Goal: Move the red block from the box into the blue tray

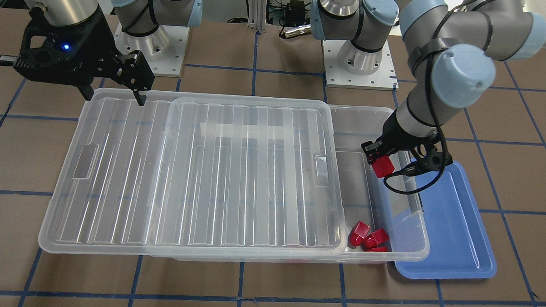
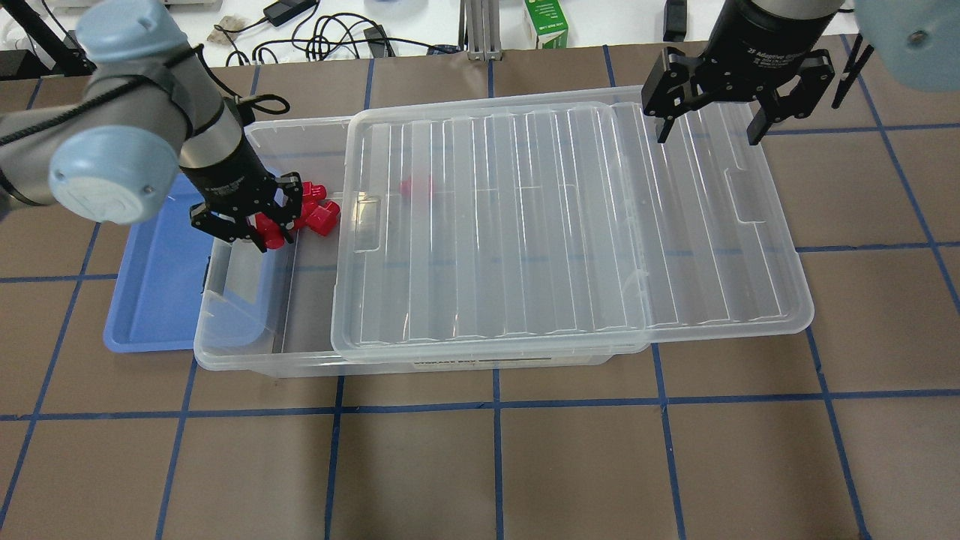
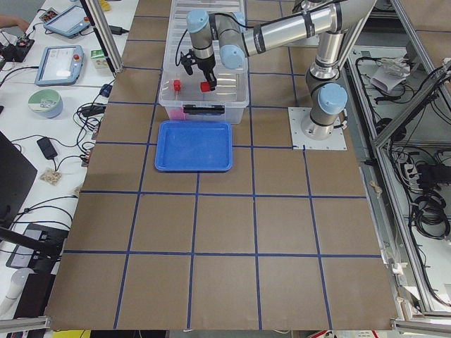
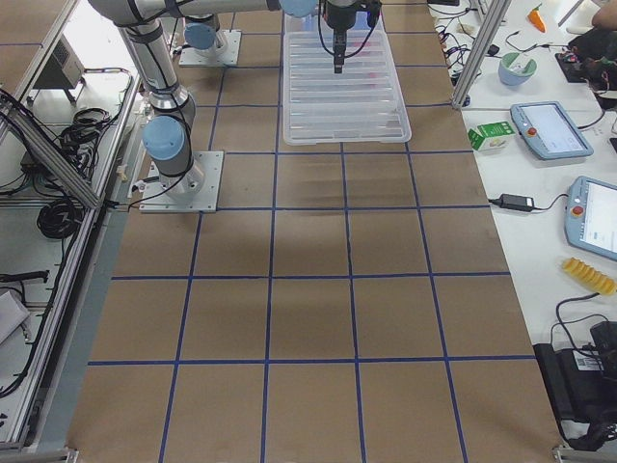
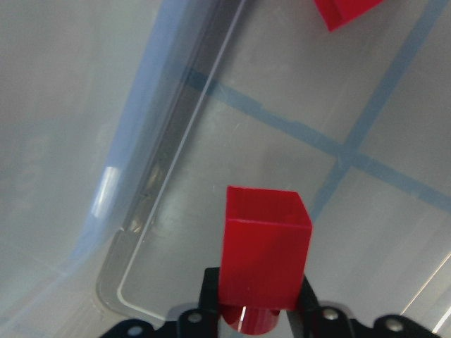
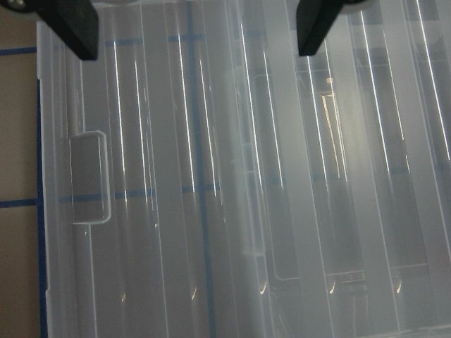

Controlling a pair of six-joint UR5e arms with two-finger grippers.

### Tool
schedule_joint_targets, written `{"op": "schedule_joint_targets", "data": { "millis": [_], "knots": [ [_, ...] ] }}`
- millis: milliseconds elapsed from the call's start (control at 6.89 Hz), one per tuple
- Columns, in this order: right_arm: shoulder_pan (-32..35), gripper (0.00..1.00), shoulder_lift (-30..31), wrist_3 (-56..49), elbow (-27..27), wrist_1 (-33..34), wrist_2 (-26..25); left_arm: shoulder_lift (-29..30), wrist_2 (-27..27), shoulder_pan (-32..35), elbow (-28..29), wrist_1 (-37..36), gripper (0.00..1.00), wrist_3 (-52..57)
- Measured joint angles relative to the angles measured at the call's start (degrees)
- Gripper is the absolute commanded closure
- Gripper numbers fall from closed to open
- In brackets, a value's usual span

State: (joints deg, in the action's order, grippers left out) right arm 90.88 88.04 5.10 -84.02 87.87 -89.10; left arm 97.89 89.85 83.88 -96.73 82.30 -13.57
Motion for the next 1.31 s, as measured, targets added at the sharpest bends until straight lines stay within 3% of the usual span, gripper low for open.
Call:
{"op": "schedule_joint_targets", "data": {
  "millis": [290, 580, 870, 1160, 1305],
  "knots": [
    [0.0, 0.00, 0.0, 0.0, 0.0, 0.0, 0.0, 0.1, 0.1, -5.1, 5.2, 4.3, 1.00, 14.2],
    [0.0, 0.00, 0.0, 0.0, 0.0, 0.0, 0.0, 2.4, -0.1, -12.1, 5.0, 3.0, 1.00, 32.0],
    [0.0, 0.00, 0.0, 0.0, 0.0, 0.0, 0.0, 6.8, -0.3, -18.4, 0.1, -7.7, 1.00, 42.3],
    [0.0, 0.00, -0.1, 0.0, 0.0, 0.0, 0.0, 10.2, -0.3, -20.9, -4.9, -17.6, 1.00, 44.7],
    [0.0, 0.00, -0.1, 0.0, 0.0, 0.0, 0.1, 11.6, -0.2, -21.2, -5.9, -19.2, 0.80, 44.7]
  ]
}}
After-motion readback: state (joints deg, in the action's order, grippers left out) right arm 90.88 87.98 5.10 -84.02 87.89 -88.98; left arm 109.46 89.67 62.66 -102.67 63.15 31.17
